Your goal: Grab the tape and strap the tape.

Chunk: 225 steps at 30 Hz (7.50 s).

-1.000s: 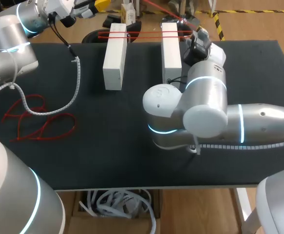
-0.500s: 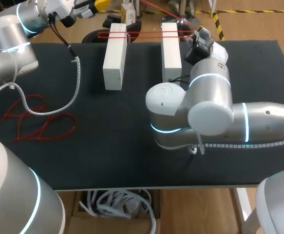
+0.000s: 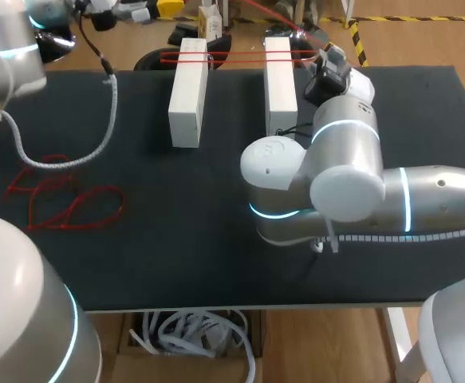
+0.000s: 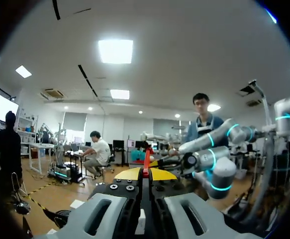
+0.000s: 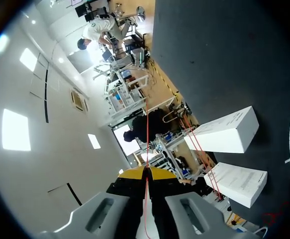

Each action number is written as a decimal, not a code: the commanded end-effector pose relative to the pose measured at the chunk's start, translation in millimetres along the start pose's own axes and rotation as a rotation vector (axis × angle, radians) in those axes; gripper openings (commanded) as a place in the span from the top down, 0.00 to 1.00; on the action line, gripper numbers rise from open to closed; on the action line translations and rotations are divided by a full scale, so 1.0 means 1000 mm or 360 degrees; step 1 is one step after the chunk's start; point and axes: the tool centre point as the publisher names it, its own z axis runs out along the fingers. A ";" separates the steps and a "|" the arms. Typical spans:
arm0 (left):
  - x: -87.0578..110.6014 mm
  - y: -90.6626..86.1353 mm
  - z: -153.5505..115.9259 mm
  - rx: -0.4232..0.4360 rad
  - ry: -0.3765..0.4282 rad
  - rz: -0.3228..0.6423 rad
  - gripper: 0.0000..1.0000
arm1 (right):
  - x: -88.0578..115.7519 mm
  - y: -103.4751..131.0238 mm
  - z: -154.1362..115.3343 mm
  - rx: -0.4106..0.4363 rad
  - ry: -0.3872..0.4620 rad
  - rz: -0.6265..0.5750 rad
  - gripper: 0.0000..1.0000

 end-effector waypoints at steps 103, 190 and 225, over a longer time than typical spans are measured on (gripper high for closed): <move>0.022 -0.009 0.028 -0.1707 -0.0177 0.0187 1.00 | 0.035 0.005 0.014 0.0023 0.0492 -0.1919 1.00; 0.022 -0.009 0.028 -0.1707 -0.0177 0.0187 1.00 | 0.079 -0.087 0.044 0.0162 0.0552 -0.4250 1.00; 0.022 -0.009 0.028 -0.1707 -0.0177 0.0187 1.00 | 0.072 -0.132 0.021 0.0145 0.0777 -0.4853 1.00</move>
